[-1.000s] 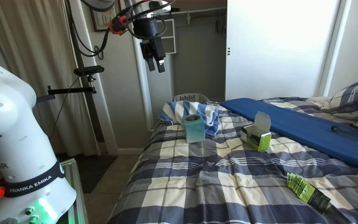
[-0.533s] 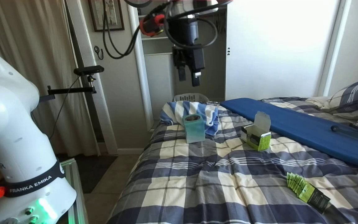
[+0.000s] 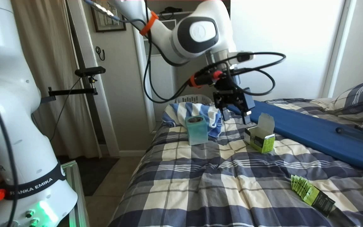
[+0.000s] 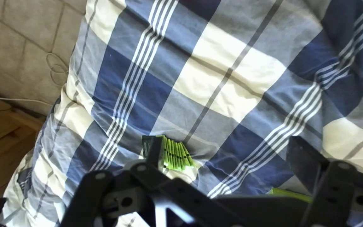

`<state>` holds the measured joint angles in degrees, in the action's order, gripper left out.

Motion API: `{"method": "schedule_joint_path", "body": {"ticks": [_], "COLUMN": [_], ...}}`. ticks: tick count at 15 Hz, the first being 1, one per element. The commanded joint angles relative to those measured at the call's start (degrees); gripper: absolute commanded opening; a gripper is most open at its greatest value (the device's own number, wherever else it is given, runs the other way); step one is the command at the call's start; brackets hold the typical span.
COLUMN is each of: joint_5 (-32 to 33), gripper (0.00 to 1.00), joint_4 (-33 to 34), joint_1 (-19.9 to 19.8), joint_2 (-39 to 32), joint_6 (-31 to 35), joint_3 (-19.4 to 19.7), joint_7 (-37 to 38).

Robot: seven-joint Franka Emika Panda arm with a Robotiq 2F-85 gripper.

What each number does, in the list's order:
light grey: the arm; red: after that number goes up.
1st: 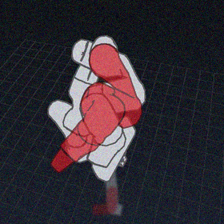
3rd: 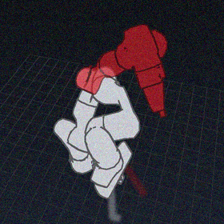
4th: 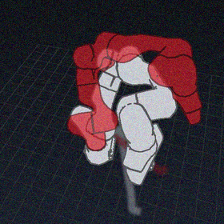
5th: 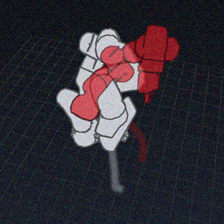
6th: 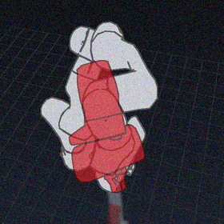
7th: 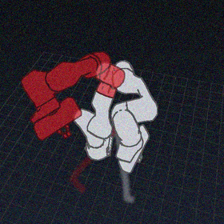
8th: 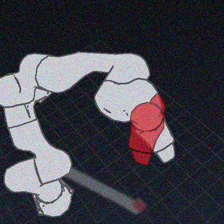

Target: Put the green sachets in the green box

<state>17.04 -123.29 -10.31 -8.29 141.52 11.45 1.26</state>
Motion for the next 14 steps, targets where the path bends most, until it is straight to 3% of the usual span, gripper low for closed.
{"method": "schedule_joint_path", "body": {"ticks": [1, 2, 3, 6, 12, 14], "joint_5": [4.67, 5.72, 2.49, 2.74, 2.78, 6.65], "gripper": [1.0, 1.0, 1.0, 1.0, 1.0, 1.0], "joint_4": [7.41, 8.63, 4.15, 7.37, 8.46, 10.65], "joint_1": [0.31, 0.7, 0.78, 0.91, 0.98, 3.0], "joint_2": [-12.5, -14.94, -9.58, -14.88, -15.16, -19.82], "joint_6": [9.65, 12.21, 8.9, 12.07, 12.07, 17.9], "joint_3": [2.06, 3.31, 2.09, 3.53, 3.57, 6.97], "joint_7": [5.58, 6.91, 3.45, 4.18, 4.27, 9.44]}}
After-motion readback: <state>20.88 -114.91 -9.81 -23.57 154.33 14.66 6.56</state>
